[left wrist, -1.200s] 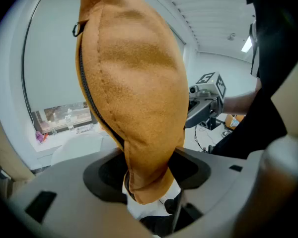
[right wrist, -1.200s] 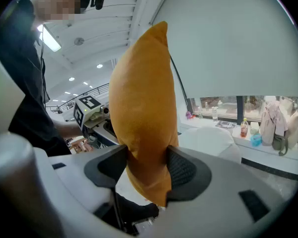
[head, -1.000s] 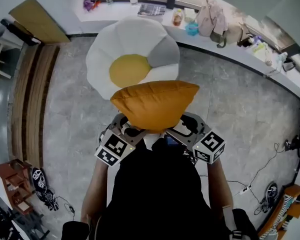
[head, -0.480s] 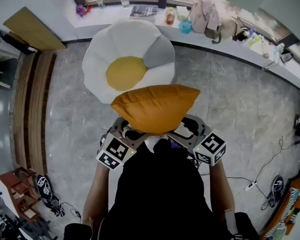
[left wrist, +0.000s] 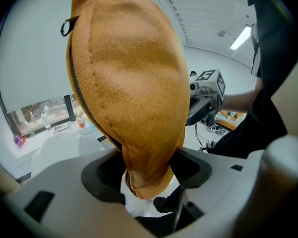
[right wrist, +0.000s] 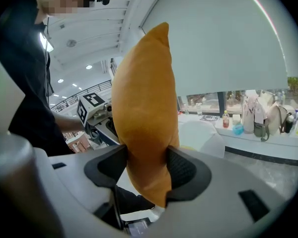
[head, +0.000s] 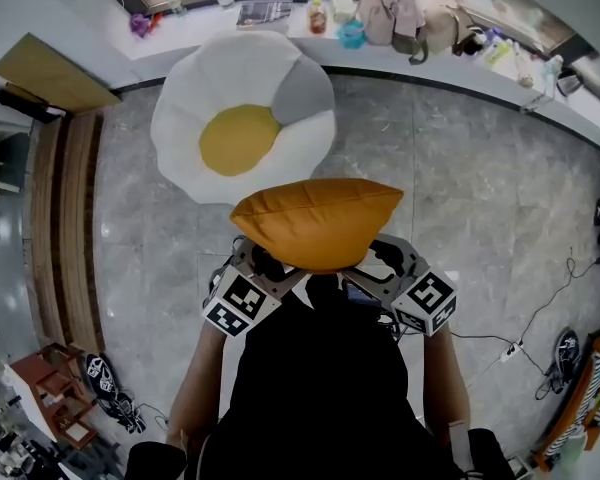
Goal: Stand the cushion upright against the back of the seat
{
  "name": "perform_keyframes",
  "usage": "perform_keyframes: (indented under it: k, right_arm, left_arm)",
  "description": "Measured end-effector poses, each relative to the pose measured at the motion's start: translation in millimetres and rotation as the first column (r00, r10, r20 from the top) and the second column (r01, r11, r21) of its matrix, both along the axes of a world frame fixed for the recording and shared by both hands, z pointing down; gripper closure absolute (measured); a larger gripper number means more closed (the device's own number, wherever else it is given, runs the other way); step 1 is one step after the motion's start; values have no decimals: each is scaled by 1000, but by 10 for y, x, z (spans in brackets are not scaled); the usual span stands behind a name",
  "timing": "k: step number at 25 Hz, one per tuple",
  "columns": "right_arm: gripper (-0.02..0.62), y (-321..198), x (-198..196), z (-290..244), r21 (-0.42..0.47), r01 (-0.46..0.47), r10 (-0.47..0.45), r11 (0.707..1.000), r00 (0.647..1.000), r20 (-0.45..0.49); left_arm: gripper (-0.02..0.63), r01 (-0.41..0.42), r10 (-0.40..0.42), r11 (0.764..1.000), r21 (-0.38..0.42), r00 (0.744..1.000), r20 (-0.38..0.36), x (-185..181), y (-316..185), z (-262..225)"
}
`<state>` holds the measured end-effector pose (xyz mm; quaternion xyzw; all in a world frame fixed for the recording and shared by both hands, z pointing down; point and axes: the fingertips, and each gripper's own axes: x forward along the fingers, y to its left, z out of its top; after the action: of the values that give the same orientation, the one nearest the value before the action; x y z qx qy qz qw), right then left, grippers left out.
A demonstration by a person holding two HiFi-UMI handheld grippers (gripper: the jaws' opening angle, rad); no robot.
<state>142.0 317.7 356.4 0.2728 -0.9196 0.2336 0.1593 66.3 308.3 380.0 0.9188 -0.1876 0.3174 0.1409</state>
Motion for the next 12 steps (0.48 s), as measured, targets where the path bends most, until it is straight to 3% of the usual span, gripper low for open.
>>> perform_keyframes:
  k: [5, 12]
  right_arm:
    - [345, 62, 68, 84, -10, 27, -27, 1000, 1000, -2]
    - [356, -60, -175, 155, -17, 96, -96, 995, 995, -9]
  left_arm:
    - [308, 3, -3, 1000, -7, 999, 50, 57, 47, 57]
    - [279, 76, -72, 996, -55, 994, 80, -193, -35, 164]
